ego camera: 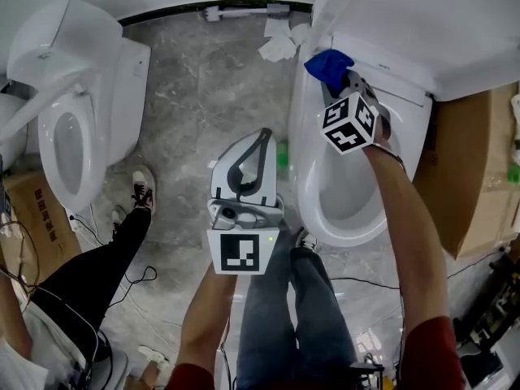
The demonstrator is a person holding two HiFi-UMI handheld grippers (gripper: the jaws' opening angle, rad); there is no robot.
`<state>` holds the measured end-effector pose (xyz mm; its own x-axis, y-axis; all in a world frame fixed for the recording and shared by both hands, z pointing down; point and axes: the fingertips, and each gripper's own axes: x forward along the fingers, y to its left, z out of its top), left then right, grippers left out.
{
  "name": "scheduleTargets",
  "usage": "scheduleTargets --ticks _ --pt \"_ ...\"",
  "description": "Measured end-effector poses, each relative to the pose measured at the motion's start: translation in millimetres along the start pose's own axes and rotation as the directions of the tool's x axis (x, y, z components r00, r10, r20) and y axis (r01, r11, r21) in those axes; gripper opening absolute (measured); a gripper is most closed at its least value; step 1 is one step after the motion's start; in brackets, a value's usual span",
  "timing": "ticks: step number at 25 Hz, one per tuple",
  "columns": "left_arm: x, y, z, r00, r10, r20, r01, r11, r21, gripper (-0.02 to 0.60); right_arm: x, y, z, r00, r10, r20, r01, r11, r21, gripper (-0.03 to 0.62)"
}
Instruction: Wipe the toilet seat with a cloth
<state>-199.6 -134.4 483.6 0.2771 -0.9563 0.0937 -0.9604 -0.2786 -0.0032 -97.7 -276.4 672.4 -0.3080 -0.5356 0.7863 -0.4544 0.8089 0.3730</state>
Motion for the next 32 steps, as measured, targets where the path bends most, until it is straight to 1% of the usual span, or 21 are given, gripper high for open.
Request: scheduleTargets --ticks 1,3,5,7,12,20,24,27,30,32 --pt "-2 2 0 1.000 0.009 0.002 -0.009 1.000 -0.003 0.017 0 4 1 1.000 -0.003 -0.003 0.003 0.998 -0.066 0.054" --pt "-5 4 -2 1.000 0.018 0.002 -0.018 1.000 -0.005 0.017 -2 12 0 1.000 0.002 -0.006 -0.003 0.988 -0.155 0.054" --pt "-7 4 -2 1.000 0.020 0.002 -0.020 1.000 0.002 0.017 -7 21 -1 1.000 0.019 -0.006 -0.020 0.978 -0.206 0.054" --pt "-10 5 -1 1.000 0.025 0.005 -0.025 1.000 0.009 0.017 -12 32 -2 0.999 0.044 -0.004 -0.043 0.972 -0.231 0.054" --pt "-18 -1 4 0.999 0.035 0.013 -0.035 0.999 0.016 0.017 -34 70 -12 0.993 0.115 -0.002 -0.111 0.961 -0.253 0.054" --pt "-39 -16 12 0.998 0.053 0.022 -0.053 0.998 0.017 0.017 -76 135 -34 0.976 0.215 -0.029 -0.214 0.931 -0.297 0.055" --pt "-54 -26 13 0.998 0.058 0.020 -0.058 0.998 0.021 0.017 -98 164 -49 0.963 0.266 -0.047 -0.268 0.918 -0.292 0.055" --pt "-66 -36 9 0.998 0.066 0.010 -0.067 0.998 0.012 0.017 -116 188 -62 0.953 0.296 -0.064 -0.301 0.903 -0.306 0.055" --pt "-82 -47 4 0.997 0.077 -0.007 -0.077 0.997 -0.001 0.017 -140 219 -80 0.938 0.339 -0.078 -0.346 0.886 -0.310 0.055" --pt "-90 -55 2 0.997 0.075 -0.014 -0.075 0.997 0.009 0.017 -157 237 -94 0.926 0.365 -0.094 -0.376 0.874 -0.306 0.055"
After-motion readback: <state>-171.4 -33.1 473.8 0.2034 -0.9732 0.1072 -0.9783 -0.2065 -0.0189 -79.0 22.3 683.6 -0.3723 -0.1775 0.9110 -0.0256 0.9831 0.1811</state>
